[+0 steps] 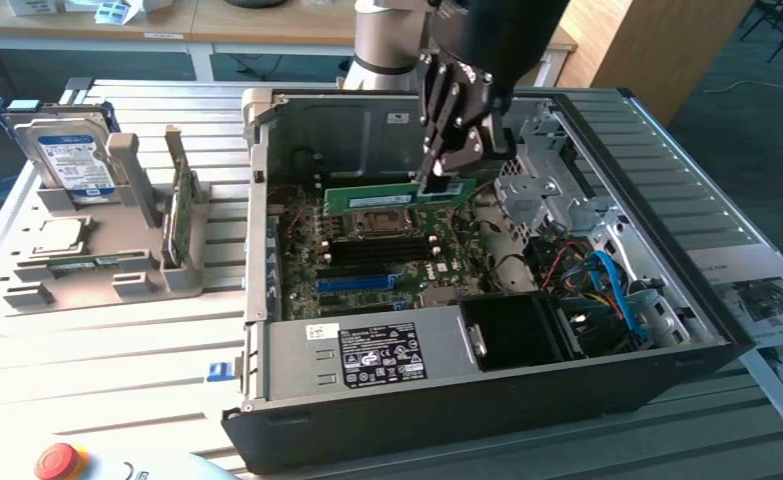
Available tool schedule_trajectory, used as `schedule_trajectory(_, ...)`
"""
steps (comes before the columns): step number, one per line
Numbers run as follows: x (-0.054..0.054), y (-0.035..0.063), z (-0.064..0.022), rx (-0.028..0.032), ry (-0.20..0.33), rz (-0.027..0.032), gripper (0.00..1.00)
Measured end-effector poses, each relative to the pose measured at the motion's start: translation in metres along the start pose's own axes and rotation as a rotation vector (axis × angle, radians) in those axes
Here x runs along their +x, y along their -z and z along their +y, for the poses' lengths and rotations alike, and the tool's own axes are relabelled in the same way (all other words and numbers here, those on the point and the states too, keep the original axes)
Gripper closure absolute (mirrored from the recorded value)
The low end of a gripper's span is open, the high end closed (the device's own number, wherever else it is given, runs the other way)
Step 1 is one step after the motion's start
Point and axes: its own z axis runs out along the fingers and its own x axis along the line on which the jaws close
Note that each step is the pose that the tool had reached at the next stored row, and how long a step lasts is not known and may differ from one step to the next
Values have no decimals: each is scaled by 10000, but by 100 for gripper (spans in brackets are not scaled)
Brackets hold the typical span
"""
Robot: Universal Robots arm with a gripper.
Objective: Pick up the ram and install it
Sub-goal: 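Pick up the ram and move it above insertion slot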
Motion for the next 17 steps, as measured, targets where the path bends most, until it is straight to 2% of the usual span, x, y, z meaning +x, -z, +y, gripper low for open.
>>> schedule_trajectory(3,27,10,-101,-3,22,1,88)
schedule_trajectory(6,39,16,-167,-4,48,4,88)
schedule_trajectory(13,41,18,-179,-2,56,5,88)
schedule_trajectory(17,39,17,-179,67,57,14,88)
